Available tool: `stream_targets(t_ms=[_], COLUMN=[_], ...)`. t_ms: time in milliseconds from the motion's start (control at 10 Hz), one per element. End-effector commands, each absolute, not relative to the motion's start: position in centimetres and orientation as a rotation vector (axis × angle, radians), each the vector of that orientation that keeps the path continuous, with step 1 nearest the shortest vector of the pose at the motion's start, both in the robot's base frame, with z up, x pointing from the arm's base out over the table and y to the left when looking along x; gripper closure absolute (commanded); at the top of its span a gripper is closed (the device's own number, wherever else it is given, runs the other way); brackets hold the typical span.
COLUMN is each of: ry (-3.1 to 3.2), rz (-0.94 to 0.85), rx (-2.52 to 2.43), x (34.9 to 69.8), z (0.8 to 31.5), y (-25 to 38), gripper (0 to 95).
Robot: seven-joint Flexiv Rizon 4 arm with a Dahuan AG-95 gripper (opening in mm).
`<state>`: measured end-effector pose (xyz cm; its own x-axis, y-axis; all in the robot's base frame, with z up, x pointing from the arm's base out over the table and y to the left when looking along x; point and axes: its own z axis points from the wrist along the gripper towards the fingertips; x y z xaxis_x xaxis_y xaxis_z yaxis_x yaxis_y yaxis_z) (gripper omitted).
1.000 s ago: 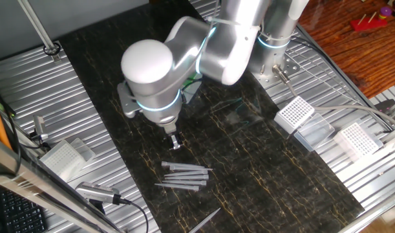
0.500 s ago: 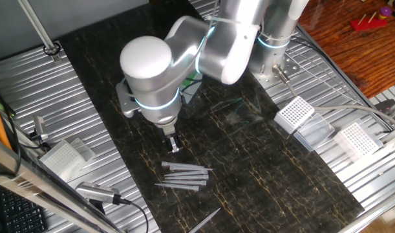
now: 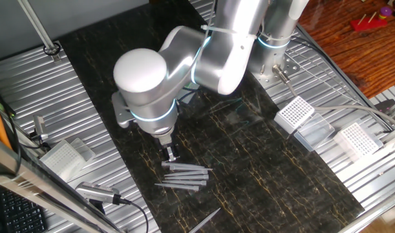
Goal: Insert a large pipette tip into the holder for large pipette tips
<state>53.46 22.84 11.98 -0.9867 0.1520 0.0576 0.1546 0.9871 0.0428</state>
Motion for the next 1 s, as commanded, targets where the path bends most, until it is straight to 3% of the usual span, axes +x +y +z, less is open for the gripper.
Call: stream_targets(t_ms=[100,1000], ry=[-3.081,-3.121], rz=[-0.074,-0.061], rx=[-0.228,-0.303], x=[53.6,54.6], z=[11.3,7.7], y=[22.7,21.9], gripper=[95.0,95.0])
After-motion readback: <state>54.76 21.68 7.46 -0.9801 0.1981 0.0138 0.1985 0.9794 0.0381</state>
